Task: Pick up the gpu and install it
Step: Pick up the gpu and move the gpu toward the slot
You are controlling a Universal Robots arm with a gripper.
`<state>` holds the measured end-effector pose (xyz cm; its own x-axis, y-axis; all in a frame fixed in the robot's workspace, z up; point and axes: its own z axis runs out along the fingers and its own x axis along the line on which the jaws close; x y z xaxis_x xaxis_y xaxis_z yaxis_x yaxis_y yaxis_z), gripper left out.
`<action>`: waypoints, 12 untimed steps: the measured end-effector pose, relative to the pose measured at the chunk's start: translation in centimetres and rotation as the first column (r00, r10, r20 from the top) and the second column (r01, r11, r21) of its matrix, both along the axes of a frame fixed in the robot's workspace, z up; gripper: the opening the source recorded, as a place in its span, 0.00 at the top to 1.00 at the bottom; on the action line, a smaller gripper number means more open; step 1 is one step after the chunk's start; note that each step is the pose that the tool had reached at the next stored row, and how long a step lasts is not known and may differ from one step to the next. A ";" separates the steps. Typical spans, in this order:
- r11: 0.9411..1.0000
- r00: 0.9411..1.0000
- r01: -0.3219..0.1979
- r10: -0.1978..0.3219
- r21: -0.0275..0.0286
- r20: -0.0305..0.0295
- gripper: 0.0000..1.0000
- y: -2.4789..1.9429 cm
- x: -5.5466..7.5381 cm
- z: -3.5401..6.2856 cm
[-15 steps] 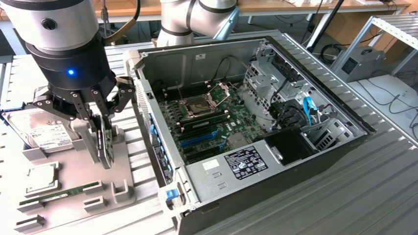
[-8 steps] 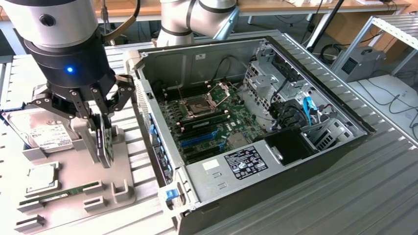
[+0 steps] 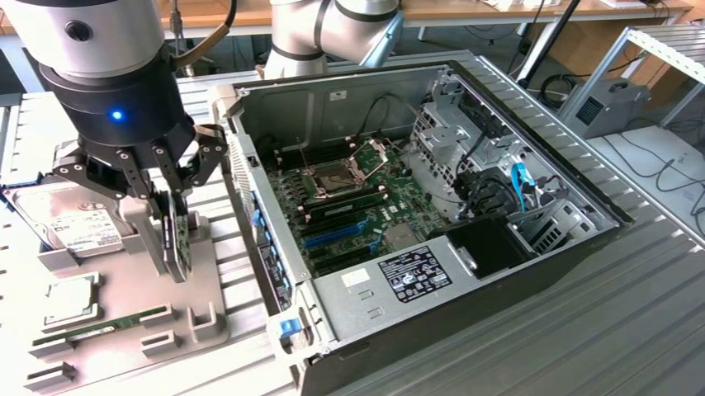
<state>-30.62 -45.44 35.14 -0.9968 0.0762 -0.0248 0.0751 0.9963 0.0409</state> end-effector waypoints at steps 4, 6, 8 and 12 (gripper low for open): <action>1.000 1.000 0.000 0.000 0.000 0.000 0.74 0.00 0.0 0.10; 1.000 1.000 0.000 0.000 0.000 0.000 0.74 0.00 0.0 0.35; 1.000 1.000 0.000 0.000 0.000 0.000 0.74 0.00 0.0 0.48; 1.000 1.000 0.000 0.000 0.000 0.000 0.74 0.00 0.0 0.89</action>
